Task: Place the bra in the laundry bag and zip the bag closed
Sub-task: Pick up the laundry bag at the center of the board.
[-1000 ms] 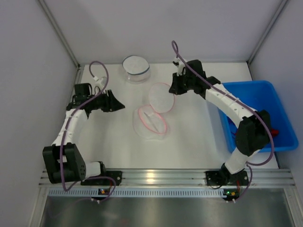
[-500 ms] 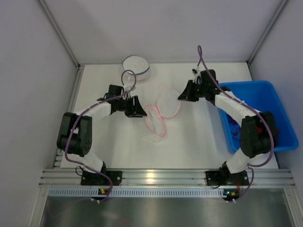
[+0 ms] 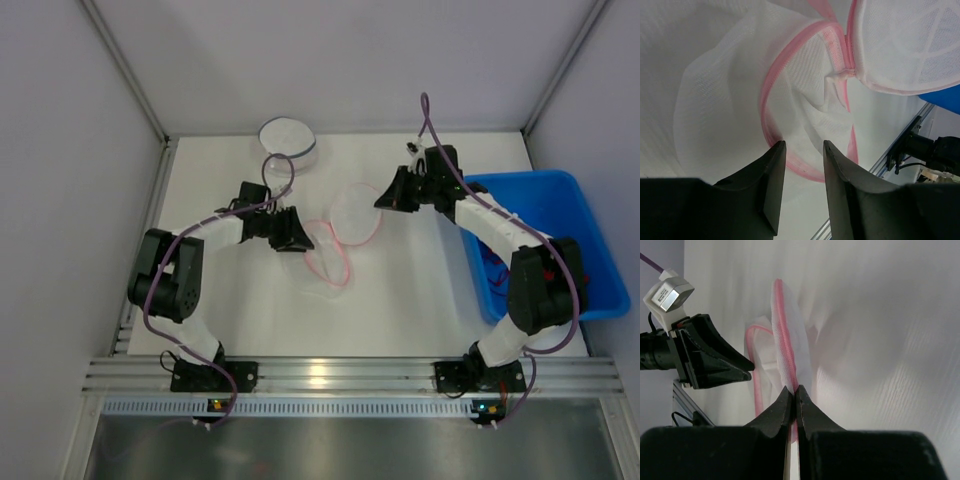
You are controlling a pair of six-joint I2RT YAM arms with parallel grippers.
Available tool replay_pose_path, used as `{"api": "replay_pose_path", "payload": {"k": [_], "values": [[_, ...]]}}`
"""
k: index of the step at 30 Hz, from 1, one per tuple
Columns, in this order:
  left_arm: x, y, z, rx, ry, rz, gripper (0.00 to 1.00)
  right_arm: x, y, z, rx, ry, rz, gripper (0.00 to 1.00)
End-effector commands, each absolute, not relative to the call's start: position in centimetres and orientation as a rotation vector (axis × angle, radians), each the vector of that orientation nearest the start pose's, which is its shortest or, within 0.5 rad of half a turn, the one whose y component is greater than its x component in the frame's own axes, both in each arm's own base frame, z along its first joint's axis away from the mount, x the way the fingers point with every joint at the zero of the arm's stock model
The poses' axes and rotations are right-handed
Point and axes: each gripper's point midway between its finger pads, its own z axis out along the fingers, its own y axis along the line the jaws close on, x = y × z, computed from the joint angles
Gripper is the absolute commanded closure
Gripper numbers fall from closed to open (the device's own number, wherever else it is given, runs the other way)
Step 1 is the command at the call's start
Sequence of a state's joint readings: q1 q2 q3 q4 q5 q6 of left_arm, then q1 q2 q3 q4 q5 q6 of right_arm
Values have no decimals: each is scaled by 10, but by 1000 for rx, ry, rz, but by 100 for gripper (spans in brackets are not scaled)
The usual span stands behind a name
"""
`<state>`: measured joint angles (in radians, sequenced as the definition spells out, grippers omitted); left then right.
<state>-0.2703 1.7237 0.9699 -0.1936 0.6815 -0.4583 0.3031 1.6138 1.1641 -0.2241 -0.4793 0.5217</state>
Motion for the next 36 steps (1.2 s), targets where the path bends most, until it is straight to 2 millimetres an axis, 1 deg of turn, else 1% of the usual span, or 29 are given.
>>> {"api": "replay_pose_path", "payload": {"k": [1, 2, 3, 4, 8, 14, 15, 18, 19, 20, 21, 22, 23, 24, 25, 26, 27, 28, 29, 30, 31, 32, 33, 34, 36], "values": [[331, -218, 92, 88, 2501, -1115, 59, 392, 217, 189, -23, 2232, 979, 100], [329, -218, 91, 79, 2506, -1112, 58, 392, 217, 188, -23, 2235, 980, 100], [326, -214, 86, 57, 2523, -1092, 56, 392, 217, 188, -25, 2233, 980, 100], [324, -213, 84, 47, 2529, -1083, 53, 392, 217, 188, -19, 2233, 983, 100], [324, -208, 76, 27, 2552, -1036, 53, 392, 216, 184, -16, 2239, 974, 100], [324, -211, 67, -13, 2587, -1060, 50, 392, 215, 184, -14, 2239, 967, 100], [324, -212, 64, -19, 2599, -1069, 52, 392, 216, 184, -15, 2238, 975, 100], [325, -222, 63, 10, 2597, -1123, 56, 393, 216, 183, -10, 2239, 976, 100], [323, -227, 64, 20, 2596, -1162, 57, 393, 217, 183, -14, 2237, 976, 100], [326, -231, 67, 34, 2583, -1177, 60, 394, 216, 184, -13, 2234, 975, 100], [326, -234, 66, 40, 2587, -1190, 65, 395, 215, 184, -11, 2233, 971, 100], [326, -237, 68, 50, 2585, -1203, 69, 396, 216, 186, -12, 2231, 971, 100], [331, -241, 76, 69, 2561, -1228, 73, 398, 212, 189, -7, 2223, 965, 100], [336, -242, 83, 89, 2537, -1234, 87, 401, 210, 197, -7, 2204, 961, 100], [339, -244, 90, 106, 2515, -1241, 92, 405, 205, 201, 2, 2197, 950, 100], [349, -246, 106, 132, 2467, -1243, 97, 411, 196, 208, 19, 2178, 937, 100], [354, -246, 116, 149, 2435, -1239, 100, 415, 190, 215, 21, 2161, 919, 100], [359, -247, 129, 174, 2396, -1234, 100, 420, 182, 226, 32, 2141, 892, 100], [365, -250, 142, 202, 2357, -1235, 100, 427, 170, 235, 49, 2117, 862, 100], [367, -252, 151, 225, 2333, -1245, 100, 431, 162, 240, 47, 2101, 821, 100], [371, -252, 157, 241, 2312, -1242, 100, 438, 155, 254, 46, 2066, 792, 100], [376, -252, 164, 251, 2288, -1238, 100, 440, 147, 260, 52, 2058, 756, 100], [379, -251, 165, 247, 2285, -1226, 100, 447, 136, 262, 60, 2049, 680, 100], [383, -250, 164, 246, 2281, -1213, 100, 451, 132, 270, 59, 2032, 648, 100], [391, -245, 149, 207, 2312, -1164, 100, 458, 120, 263, 84, 2048, 556, 100]]}}
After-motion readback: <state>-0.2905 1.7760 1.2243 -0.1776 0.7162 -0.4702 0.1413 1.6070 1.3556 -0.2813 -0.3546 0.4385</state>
